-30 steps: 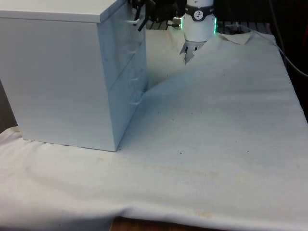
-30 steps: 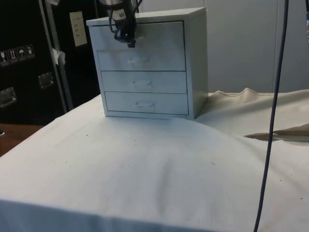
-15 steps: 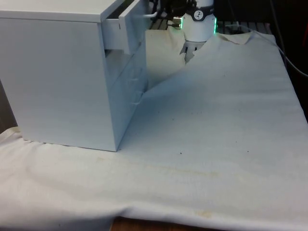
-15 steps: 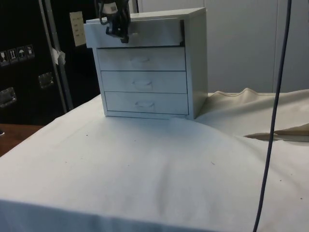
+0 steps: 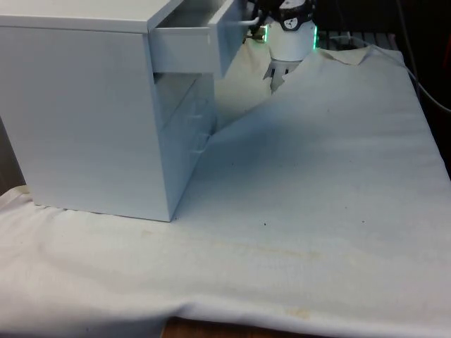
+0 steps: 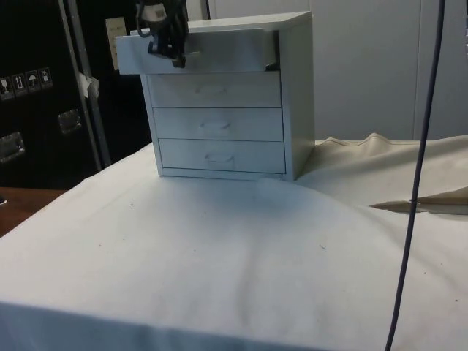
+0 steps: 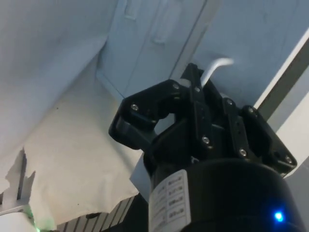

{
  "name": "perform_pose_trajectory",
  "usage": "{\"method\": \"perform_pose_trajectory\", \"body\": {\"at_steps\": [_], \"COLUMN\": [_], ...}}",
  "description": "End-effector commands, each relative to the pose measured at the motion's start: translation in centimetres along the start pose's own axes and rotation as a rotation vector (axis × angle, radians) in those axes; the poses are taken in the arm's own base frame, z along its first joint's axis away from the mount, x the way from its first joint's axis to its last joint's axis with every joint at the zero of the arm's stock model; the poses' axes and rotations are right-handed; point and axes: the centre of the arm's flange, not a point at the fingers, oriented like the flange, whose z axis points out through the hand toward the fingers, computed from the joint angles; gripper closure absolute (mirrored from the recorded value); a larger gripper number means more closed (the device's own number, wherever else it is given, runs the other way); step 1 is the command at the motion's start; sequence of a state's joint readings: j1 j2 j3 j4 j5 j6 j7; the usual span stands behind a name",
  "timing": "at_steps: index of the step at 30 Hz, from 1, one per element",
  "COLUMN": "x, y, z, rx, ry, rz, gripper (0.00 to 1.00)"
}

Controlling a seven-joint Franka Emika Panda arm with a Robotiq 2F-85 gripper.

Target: Open the drawer, then close it.

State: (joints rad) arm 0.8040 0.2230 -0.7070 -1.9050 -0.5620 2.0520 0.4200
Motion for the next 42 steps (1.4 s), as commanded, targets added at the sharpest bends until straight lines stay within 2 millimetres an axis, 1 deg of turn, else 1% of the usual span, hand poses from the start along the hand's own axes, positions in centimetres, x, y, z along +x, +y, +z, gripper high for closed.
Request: {"method": "perform_pose_trajectory", "body": {"at_steps": [1,8,9,10,17,18,19,22,27,28,29,36,37,38,39,42], "x": [0.1,0.0,-0.1,0.0,-0.1,-0.2,-0.2,-0.3,-0.3,-0.3,-0.3,-0.4,-0.4,-0.3,-0.4,-0.4], "y": [-0.5,-2.7,-2.5,-2.9,-5.1,-4.8,-5.3,-6.5,-8.0,-7.6,-8.4,-9.7,-9.7,-9.0,-9.6,-9.5], "z": [-0.5,-1.4,-1.1,-1.6,-2.5,-2.1,-2.6,-3.1,-3.7,-3.4,-3.9,-4.4,-4.4,-3.7,-4.4,-4.1], "rx": [-0.010,-0.014,-0.005,-0.015,-0.020,-0.011,-0.020,-0.024,-0.029,-0.023,-0.031,-0.049,-0.050,-0.052,-0.050,-0.054], "ry": [0.004,0.010,0.010,0.011,0.018,0.017,0.019,0.020,0.022,0.023,0.024,0.025,0.026,0.025,0.026,0.025], "rz": [0.002,0.007,0.005,0.007,0.012,0.010,0.013,0.013,0.014,0.013,0.015,0.017,0.018,0.015,0.019,0.018], "gripper": [1.00,1.00,1.00,1.00,1.00,1.00,1.00,1.00,1.00,1.00,1.00,1.00,1.00,1.00,1.00,1.00]}}
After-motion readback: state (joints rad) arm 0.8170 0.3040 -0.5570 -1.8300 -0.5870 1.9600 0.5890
